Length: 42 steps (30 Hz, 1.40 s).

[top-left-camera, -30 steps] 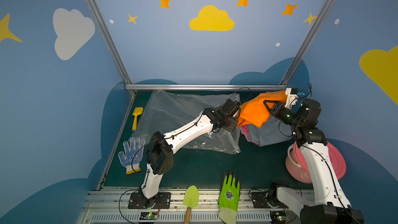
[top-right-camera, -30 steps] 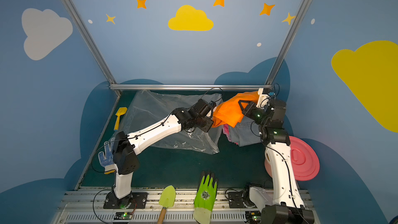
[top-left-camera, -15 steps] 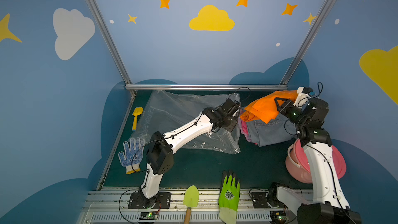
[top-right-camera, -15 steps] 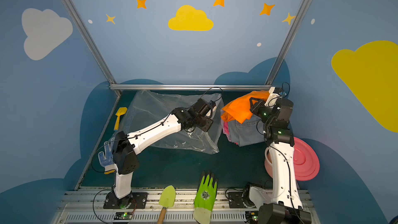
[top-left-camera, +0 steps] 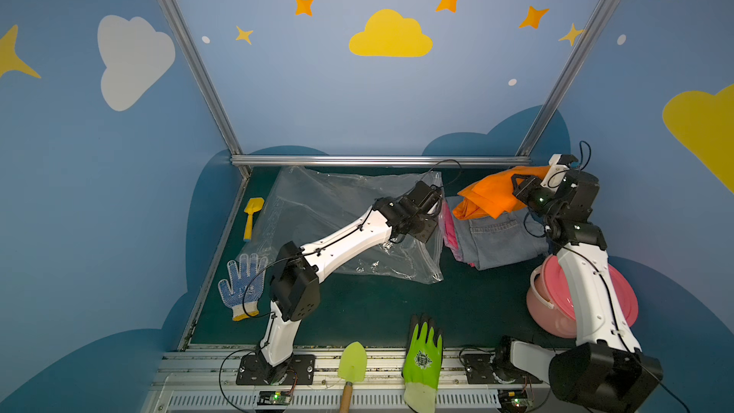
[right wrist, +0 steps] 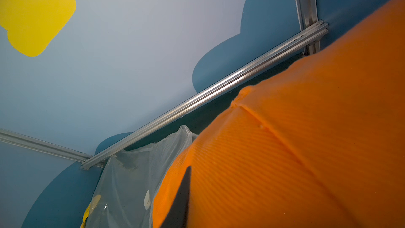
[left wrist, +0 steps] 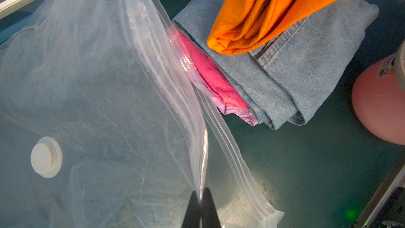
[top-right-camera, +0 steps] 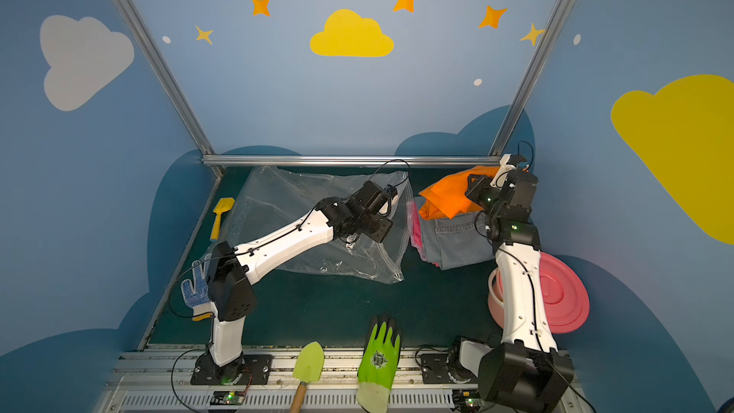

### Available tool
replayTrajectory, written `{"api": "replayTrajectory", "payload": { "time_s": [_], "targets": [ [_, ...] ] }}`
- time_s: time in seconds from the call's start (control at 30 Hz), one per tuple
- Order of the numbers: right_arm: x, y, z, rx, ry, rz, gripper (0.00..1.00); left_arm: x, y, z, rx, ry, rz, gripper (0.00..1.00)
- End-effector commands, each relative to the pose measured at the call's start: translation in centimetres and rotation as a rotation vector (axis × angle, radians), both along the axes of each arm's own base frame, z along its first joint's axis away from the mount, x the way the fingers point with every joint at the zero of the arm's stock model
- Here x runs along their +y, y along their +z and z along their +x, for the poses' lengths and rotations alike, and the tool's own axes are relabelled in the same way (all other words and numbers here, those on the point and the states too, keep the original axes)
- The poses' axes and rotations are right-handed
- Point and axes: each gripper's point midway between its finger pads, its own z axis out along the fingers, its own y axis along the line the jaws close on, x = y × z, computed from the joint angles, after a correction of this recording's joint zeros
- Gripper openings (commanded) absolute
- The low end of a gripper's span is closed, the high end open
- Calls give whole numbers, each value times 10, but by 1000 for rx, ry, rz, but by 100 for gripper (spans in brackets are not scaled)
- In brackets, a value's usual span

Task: Take the trousers out of the vacuum bag
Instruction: Take out the trousers from the vacuum bag, then place the trousers at the center of the board.

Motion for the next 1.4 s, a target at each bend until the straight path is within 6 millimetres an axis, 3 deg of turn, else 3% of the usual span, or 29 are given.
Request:
{"api": "replayTrajectory", "payload": {
  "time_s": [0.0,0.23,0.73,1.17,1.37],
  "targets": [
    [-6,86,9,-278,-14,-70,0,4,-3,2,11,14,2,5],
    [-7,91,33,-292,-2,-59,0,6,-4,3,13,17,-4,5],
    [-3,108,62,-340,45,-114,0,9,-5,8,20,25,-3,5],
    [-1,79,81,-322,69,-71,0,11,4,9,13,27,1,5],
    [3,61,81,-307,88,-68,0,10,3,5,27,21,-8,5]
  ]
}}
